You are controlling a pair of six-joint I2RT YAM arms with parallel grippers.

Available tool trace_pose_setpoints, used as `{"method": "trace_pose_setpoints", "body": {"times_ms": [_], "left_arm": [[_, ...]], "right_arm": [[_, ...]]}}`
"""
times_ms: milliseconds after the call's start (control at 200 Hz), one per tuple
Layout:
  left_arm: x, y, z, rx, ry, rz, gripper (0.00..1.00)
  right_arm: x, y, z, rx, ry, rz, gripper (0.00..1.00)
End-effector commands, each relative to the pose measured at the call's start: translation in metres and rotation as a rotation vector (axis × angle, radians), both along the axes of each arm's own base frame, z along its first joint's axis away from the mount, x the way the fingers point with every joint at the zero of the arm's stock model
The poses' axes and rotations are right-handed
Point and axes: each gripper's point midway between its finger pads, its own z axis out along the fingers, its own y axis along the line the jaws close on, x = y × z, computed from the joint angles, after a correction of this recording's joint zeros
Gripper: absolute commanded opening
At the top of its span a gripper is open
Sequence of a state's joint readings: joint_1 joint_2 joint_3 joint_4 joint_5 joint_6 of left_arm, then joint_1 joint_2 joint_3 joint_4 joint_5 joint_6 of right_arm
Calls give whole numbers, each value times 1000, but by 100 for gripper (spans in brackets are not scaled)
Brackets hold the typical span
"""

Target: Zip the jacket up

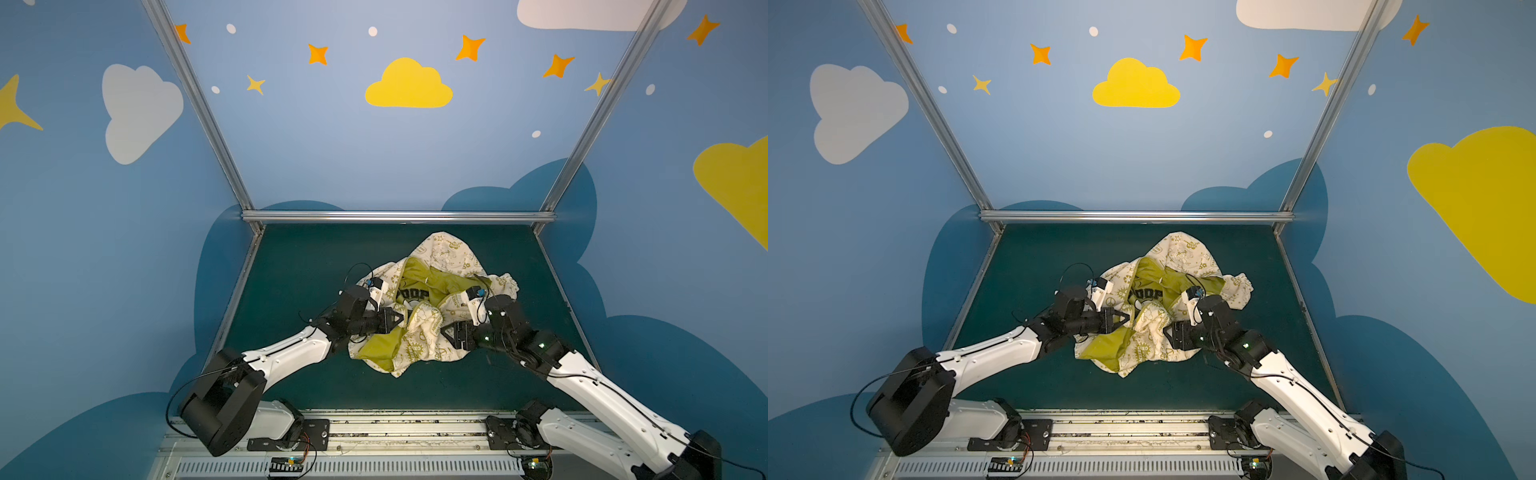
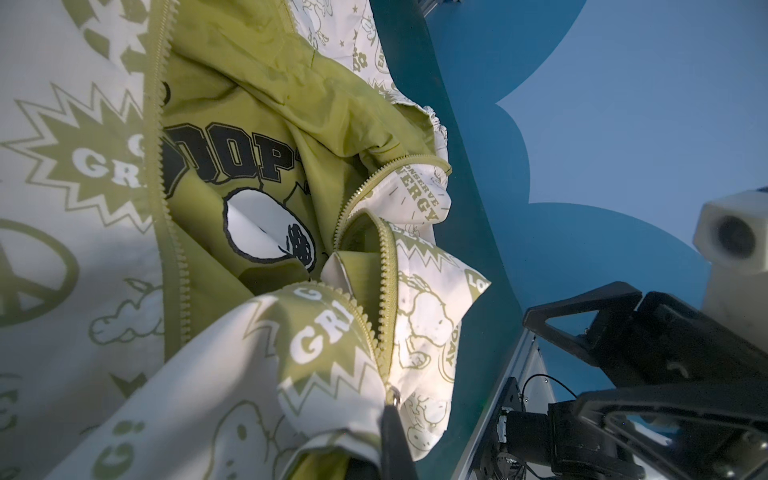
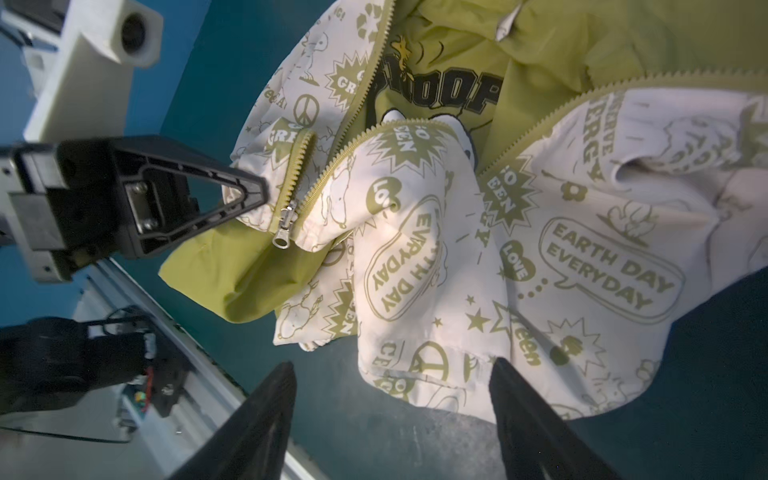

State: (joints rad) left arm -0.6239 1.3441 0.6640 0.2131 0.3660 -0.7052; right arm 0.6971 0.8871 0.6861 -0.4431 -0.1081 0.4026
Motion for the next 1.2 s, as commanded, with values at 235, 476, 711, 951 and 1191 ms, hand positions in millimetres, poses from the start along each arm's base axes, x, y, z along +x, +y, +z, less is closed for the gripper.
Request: {"method": "trace_pose_setpoints", "body": {"times_ms": [235,476,711,951,1191], "left_arm": [[-15,10,28,-52,84,-19,3],[-16,15,34,-71,72,7,3],[-15,13,44,-105,65,23,3],[-18,13,47,-104,59,29,3],[-16,11,50,-111,50,25,3]], "right_arm": [[-11,62,75,-1,-713,367,70],[-19,87,67,-194,-832,461,68],[-21,100,68,-222,-953,431,68],[-16,109,57,-242,-956,421,67],[-13,114,38,-256,-906,435,54]]}}
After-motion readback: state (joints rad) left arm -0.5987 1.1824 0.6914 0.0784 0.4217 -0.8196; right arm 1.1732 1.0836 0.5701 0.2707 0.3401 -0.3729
